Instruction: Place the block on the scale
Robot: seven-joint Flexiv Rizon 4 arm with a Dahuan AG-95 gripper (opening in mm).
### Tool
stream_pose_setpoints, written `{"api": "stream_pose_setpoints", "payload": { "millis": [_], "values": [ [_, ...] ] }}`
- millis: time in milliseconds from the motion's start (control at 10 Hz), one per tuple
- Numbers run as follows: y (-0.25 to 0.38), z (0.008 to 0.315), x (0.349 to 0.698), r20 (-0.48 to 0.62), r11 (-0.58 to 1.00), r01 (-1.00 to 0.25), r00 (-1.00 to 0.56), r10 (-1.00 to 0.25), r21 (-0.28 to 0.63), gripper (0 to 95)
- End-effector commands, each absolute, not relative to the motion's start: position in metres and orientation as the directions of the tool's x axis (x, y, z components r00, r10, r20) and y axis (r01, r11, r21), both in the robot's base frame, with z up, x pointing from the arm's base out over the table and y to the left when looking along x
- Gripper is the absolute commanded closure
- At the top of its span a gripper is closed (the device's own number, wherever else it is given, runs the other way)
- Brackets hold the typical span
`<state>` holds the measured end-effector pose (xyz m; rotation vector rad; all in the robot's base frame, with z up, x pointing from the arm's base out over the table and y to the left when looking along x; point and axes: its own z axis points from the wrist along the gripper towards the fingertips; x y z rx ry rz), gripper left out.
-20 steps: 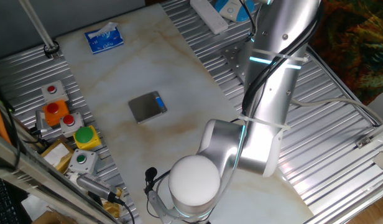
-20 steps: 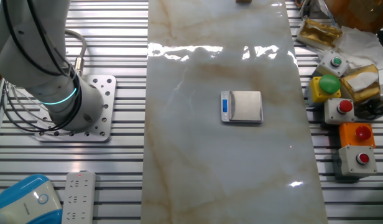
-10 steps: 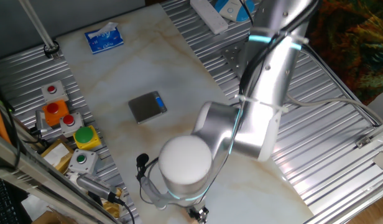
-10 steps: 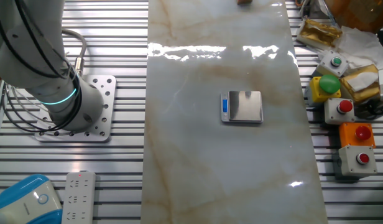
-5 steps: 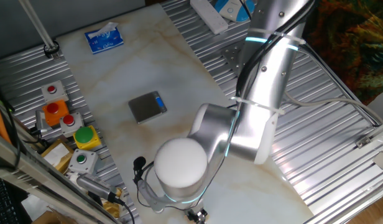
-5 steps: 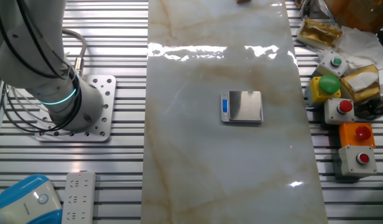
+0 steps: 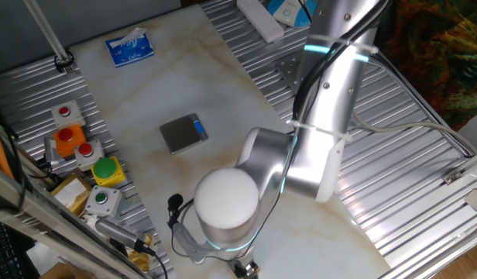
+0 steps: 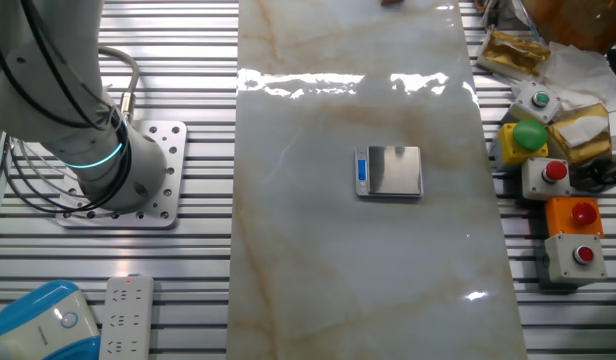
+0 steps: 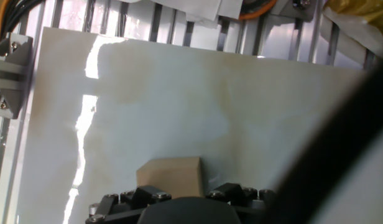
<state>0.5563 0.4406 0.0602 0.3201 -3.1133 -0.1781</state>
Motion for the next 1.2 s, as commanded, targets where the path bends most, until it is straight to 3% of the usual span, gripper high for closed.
{"api": "stream_pose_setpoints", "payload": {
  "millis": [100,600,1200],
  "values": [
    [0.44,0.06,0.554,-0.014,0.973,-0.202,-0.979,-0.201,0.11,19.0],
    [0.454,0.043,0.565,-0.021,0.976,-0.191,-0.982,-0.19,0.106,19.0],
    [0.444,0.055,0.557,-0.029,0.965,-0.189,-0.982,-0.187,0.182,19.0]
  ]
}}
